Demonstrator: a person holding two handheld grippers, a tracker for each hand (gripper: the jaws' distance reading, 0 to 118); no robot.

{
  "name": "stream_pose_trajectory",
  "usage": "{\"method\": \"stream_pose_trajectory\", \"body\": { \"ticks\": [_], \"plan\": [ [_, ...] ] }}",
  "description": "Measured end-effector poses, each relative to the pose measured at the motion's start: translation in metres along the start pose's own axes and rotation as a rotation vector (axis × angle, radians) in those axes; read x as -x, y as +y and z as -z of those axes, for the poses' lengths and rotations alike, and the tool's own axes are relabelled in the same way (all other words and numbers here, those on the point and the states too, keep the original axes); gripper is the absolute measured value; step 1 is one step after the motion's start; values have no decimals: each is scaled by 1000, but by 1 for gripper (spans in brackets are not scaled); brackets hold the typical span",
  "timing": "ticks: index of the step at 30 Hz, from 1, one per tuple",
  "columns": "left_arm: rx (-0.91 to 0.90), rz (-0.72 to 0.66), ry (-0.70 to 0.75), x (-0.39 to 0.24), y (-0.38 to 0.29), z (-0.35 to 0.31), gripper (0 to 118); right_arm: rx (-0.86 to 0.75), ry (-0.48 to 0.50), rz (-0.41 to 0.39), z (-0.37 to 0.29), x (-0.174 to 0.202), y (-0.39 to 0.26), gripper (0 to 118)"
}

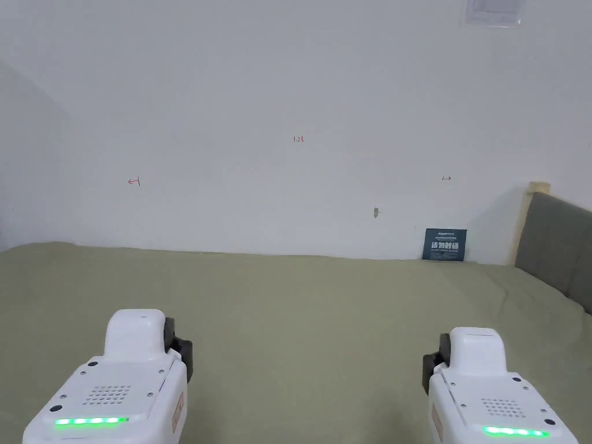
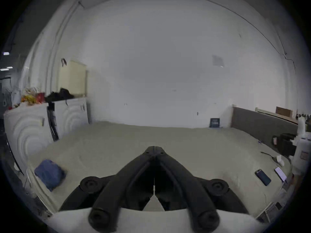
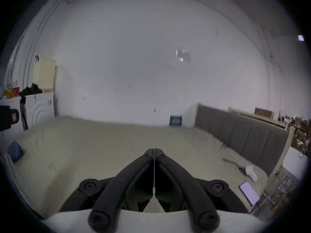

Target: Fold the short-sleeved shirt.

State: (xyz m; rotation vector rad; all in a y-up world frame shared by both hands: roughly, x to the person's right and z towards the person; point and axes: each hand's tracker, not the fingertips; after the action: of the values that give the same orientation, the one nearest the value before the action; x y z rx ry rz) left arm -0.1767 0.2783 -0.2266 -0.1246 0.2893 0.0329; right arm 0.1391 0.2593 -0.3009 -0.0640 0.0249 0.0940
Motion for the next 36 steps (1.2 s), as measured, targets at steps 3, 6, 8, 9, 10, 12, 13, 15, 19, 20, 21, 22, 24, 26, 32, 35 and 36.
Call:
{"method": "stream_pose_trajectory", "body": {
  "ticks": [3,6,8,9,10,12,13,15,19,20,21,22,24,26,32,35,36],
  "plan": [
    [0,-10,13,4,1,-3,0,-6,-3,-12,-2,1,2,0],
    [-14,5,30,6,0,-2,0,4,3,-5,0,1,5,0],
    [-5,64,42,4,4,-1,1,11,17,8,2,0,6,2],
    [-3,65,42,4,6,0,5,10,18,6,3,0,6,8],
    [-6,62,31,6,8,-1,14,12,26,-3,4,1,8,22],
    [-27,47,23,6,12,-1,94,17,31,-8,7,2,11,107],
    [-38,38,17,6,12,0,118,37,33,-1,8,2,12,116],
    [-113,40,16,14,13,-7,118,-34,109,13,-4,9,20,118],
    [-119,31,15,5,16,-16,118,-55,95,-48,-9,9,10,118],
    [-114,31,18,4,17,-16,118,-58,93,-69,-10,11,10,118],
    [-102,29,27,3,18,-16,118,-70,99,-73,-8,9,14,118],
    [-98,29,30,8,17,-13,118,-77,108,-75,-8,9,15,118],
    [-91,26,36,8,17,-12,118,-70,125,-53,-9,10,19,118],
    [-87,13,47,11,15,-12,118,-65,134,-38,-11,9,19,118],
    [-74,-4,33,13,10,-9,118,-63,142,-32,-15,13,20,118],
    [-62,27,39,10,8,-7,118,-55,173,17,-17,14,20,118],
    [-57,26,46,9,8,-6,118,-48,166,25,-17,15,20,118]
  ]
}}
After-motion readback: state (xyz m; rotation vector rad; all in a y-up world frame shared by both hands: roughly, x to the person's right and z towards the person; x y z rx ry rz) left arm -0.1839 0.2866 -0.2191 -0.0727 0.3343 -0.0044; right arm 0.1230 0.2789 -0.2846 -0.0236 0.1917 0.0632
